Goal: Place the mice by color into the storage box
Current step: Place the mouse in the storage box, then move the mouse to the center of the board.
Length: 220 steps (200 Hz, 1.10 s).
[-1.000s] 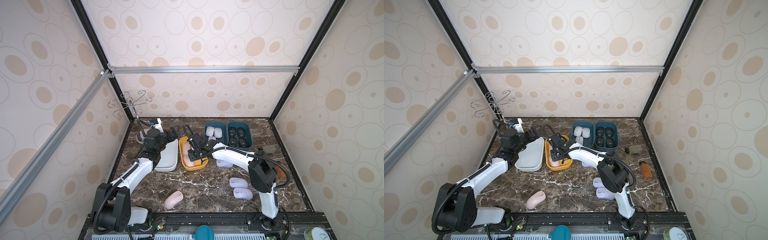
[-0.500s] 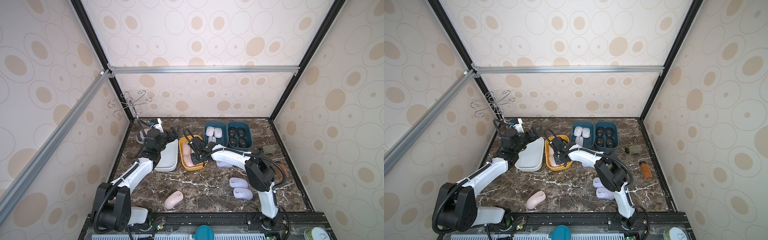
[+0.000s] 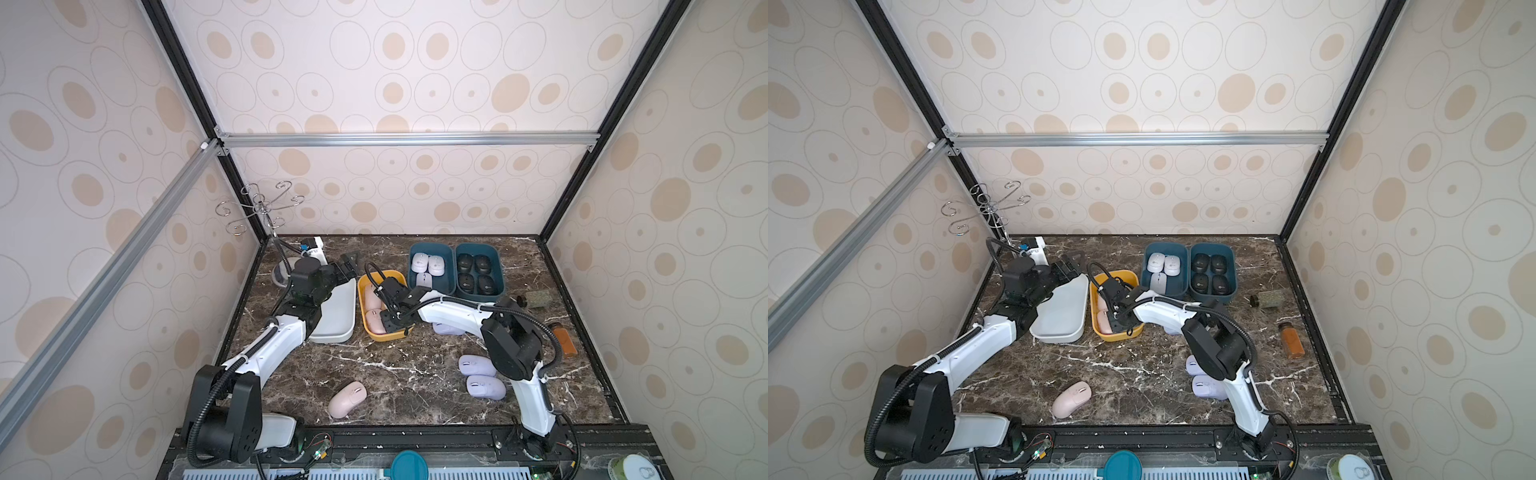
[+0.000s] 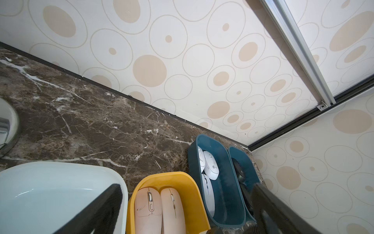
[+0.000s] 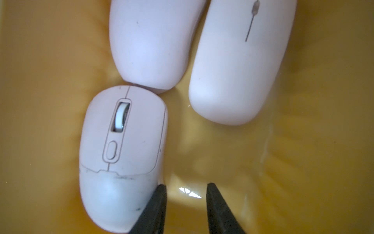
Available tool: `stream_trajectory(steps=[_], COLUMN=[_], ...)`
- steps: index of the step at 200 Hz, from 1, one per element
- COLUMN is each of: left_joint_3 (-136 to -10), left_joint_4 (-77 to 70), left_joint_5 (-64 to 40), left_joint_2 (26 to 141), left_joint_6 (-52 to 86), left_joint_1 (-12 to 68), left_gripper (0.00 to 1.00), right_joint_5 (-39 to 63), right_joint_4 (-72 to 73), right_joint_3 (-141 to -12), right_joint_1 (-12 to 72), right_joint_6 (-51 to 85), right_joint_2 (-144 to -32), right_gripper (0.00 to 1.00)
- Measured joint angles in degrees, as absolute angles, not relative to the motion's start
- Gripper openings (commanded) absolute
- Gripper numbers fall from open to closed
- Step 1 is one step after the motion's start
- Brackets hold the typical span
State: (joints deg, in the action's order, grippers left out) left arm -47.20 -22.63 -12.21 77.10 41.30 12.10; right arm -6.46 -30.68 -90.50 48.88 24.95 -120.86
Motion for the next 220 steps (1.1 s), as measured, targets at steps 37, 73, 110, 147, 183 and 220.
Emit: stream_trajectory(steps=[37, 73, 110, 147, 183, 220], left_joint_3=[-47.2, -47.2, -47.2, -47.2, -47.2, -47.2], left_joint_4=[-22.7, -22.7, -22.7, -22.6, -22.5, -21.9], left_joint_5=[-12.6, -12.6, -12.3, -11.3, -9.4, -8.3], left_joint_2=[77.1, 77.1, 77.1, 76.6, 75.2, 74.8], left_joint_6=[41.6, 41.8, 41.8, 41.8, 41.7, 41.7], left_joint_1=[11.9, 10.9, 9.4, 7.8, 5.4, 3.2], left_gripper=[1.0, 1.0, 1.0, 1.0, 1.0, 1.0], right_joint_5=[-5.7, -4.7, -5.0, -5.8, -4.6, -5.7], right_joint_4=[-30.7, -29.1, -27.5, -28.6, -29.5, -29.7], right_joint_3=[-90.2, -85.1, -79.2, -73.1, -73.1, -79.8], right_joint_1=[48.8, 49.0, 52.8, 64.5, 75.2, 79.5], right_joint_6=[24.9, 23.6, 20.2, 17.3, 17.0, 14.9], right_joint_2=[-119.5, -109.1, -98.4, -96.4, -99.7, -108.7], right_gripper=[0.38, 0.43, 0.46, 0.58, 0.74, 0.89])
